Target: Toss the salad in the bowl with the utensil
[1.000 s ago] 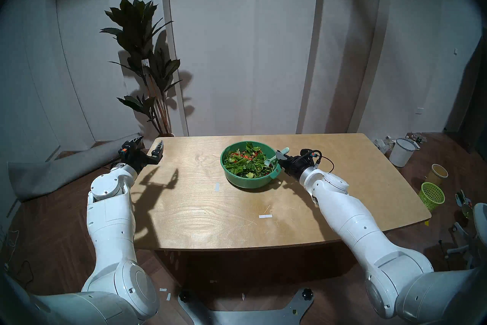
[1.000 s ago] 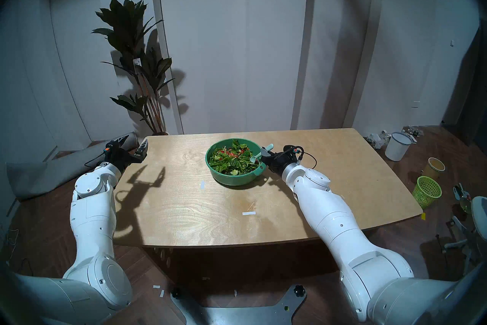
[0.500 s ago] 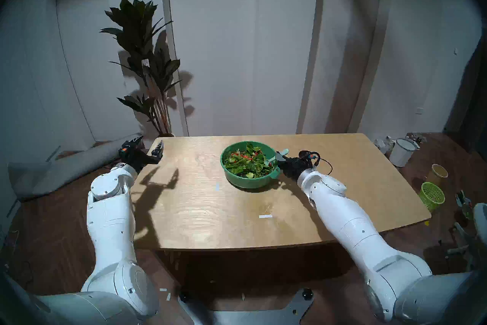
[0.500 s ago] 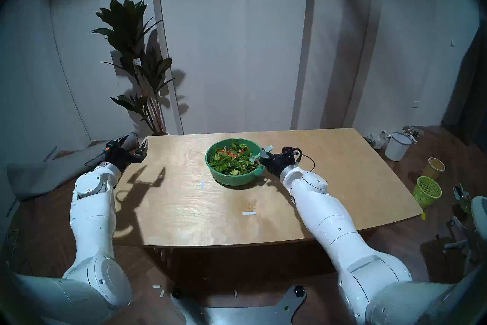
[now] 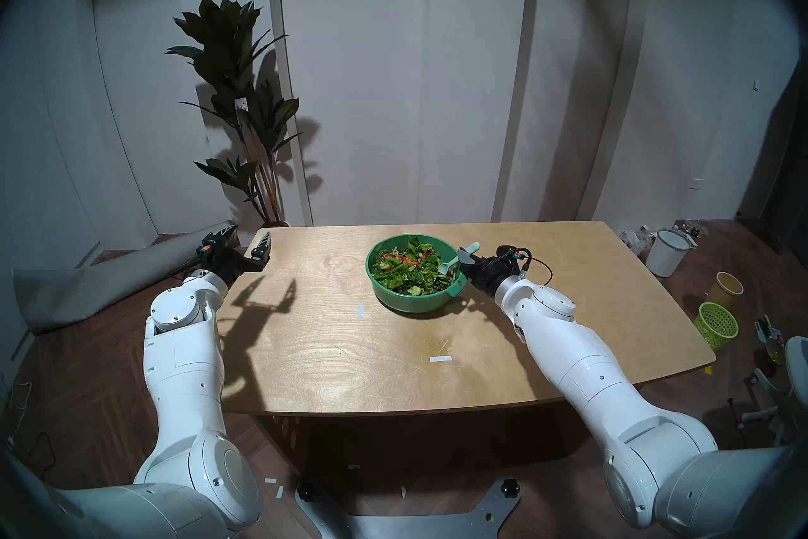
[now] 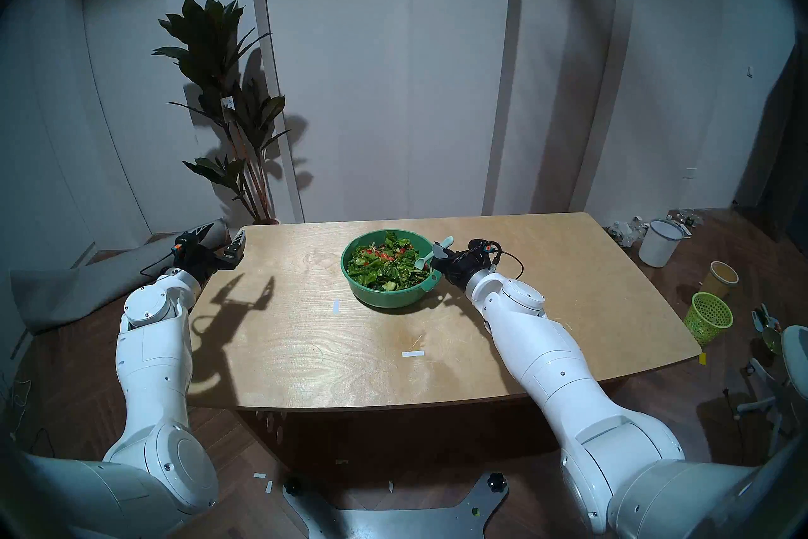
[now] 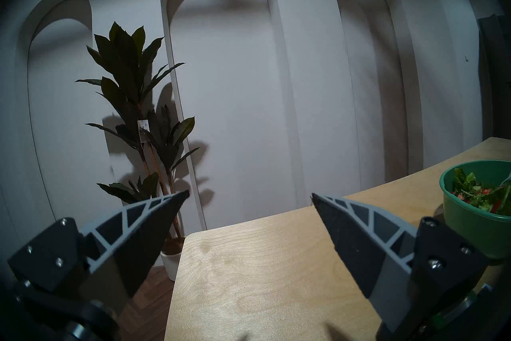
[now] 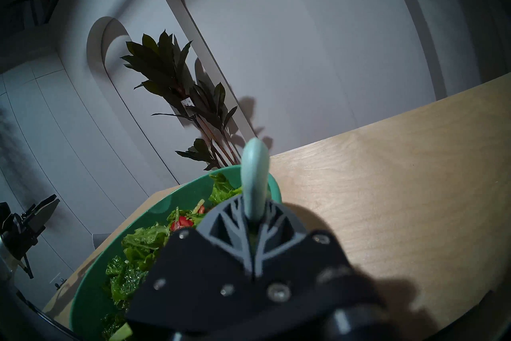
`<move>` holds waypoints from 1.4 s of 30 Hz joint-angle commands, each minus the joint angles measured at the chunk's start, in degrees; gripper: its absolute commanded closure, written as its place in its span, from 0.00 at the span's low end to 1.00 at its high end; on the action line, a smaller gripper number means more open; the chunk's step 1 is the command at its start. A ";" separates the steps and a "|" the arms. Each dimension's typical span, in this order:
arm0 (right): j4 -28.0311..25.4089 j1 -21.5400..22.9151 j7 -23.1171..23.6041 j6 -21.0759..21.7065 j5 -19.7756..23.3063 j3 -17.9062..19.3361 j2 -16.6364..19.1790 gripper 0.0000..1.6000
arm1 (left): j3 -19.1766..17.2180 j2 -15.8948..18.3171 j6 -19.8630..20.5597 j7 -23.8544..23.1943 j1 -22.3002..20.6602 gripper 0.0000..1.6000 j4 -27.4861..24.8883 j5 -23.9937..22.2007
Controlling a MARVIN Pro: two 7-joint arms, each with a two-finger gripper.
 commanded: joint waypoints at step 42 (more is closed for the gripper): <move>1.67 2.56 -5.89 -5.17 -4.16 2.48 -1.18 0.00 | 0.76 0.68 0.16 0.51 -1.04 0.00 -0.90 -0.84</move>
